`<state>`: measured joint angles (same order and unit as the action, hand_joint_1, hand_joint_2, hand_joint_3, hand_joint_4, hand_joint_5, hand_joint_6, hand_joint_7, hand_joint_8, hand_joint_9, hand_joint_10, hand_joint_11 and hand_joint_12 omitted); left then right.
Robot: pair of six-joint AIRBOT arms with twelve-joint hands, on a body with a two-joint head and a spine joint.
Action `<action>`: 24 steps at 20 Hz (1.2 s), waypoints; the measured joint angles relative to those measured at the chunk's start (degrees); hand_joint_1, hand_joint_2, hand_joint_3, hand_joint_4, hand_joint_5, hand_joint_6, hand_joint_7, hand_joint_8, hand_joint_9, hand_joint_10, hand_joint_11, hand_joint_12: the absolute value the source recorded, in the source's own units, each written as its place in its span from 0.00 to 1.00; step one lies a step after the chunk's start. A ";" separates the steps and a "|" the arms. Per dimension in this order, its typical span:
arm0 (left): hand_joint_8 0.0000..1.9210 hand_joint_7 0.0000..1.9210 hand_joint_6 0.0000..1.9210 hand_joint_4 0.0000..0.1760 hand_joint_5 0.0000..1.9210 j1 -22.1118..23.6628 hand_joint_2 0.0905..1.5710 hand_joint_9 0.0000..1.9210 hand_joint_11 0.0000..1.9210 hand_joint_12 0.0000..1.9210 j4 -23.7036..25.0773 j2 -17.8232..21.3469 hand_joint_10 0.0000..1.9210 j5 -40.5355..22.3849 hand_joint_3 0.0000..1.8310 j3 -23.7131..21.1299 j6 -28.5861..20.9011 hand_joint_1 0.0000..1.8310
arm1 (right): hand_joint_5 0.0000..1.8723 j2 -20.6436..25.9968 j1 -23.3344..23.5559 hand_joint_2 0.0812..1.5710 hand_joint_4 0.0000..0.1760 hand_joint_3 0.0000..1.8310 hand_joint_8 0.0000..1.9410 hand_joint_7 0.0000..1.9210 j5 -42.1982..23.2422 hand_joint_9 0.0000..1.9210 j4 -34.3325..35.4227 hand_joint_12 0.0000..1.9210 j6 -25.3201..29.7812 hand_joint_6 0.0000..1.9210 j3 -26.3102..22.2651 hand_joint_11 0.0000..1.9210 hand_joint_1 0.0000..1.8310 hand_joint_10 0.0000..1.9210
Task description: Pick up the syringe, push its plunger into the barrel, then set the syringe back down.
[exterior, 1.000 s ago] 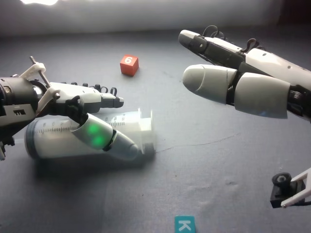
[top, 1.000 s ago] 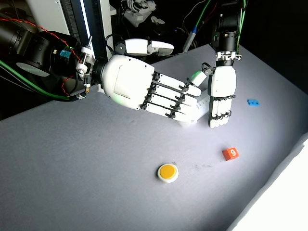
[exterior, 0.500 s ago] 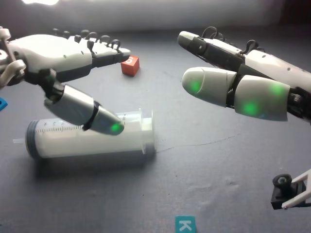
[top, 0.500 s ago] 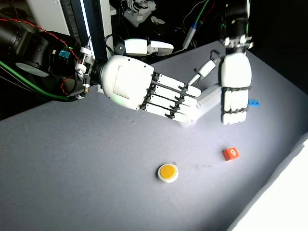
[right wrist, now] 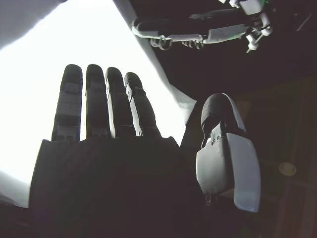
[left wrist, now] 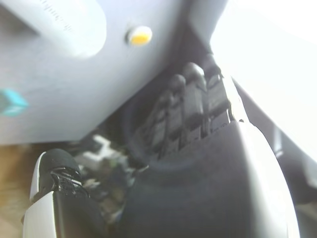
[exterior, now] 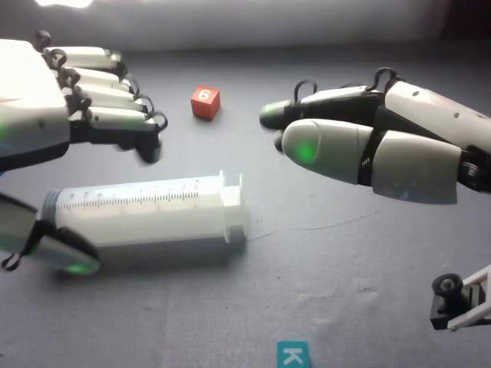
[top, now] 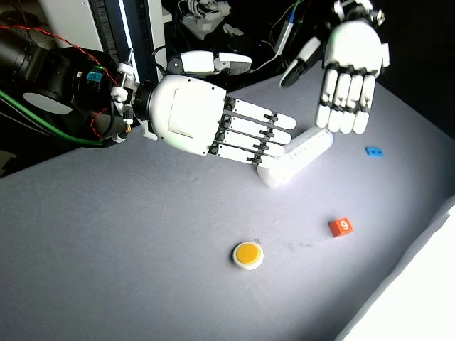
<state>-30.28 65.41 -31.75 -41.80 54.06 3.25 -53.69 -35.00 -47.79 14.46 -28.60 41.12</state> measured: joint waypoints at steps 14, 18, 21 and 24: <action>1.00 0.89 1.00 0.78 0.86 3.10 0.81 0.92 0.96 1.00 6.23 8.17 1.00 -17.97 0.00 -1.68 1.77 0.70 | 0.83 0.17 -0.20 0.97 0.00 0.02 1.00 0.90 -1.20 0.93 -0.61 1.00 -0.37 1.00 0.00 1.00 0.40 1.00; 1.00 0.88 1.00 0.72 0.85 3.10 0.83 0.90 0.91 1.00 6.51 8.28 1.00 -19.56 0.01 -1.60 1.44 0.69 | 0.84 0.17 -0.20 1.00 0.00 0.01 1.00 0.90 -1.22 0.94 -0.61 1.00 -0.39 1.00 0.00 1.00 0.35 1.00; 1.00 0.86 1.00 0.70 0.84 3.85 0.82 0.89 0.90 1.00 8.26 8.33 1.00 -23.67 0.00 0.07 1.40 0.71 | 0.83 0.17 -0.20 0.99 0.00 0.00 1.00 0.89 -1.20 0.93 -0.74 1.00 -0.39 1.00 0.00 1.00 0.36 1.00; 1.00 0.86 1.00 0.61 0.84 3.13 0.84 0.89 0.90 1.00 10.16 8.76 1.00 -25.73 0.01 0.26 1.09 0.67 | 0.83 0.17 -0.20 1.00 0.00 0.00 1.00 0.88 -1.18 0.91 -0.90 1.00 -0.39 1.00 0.00 0.98 0.35 1.00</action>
<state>-27.16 75.57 -22.98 -67.53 54.33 4.34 -53.52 -35.20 -48.97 13.56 -28.99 41.12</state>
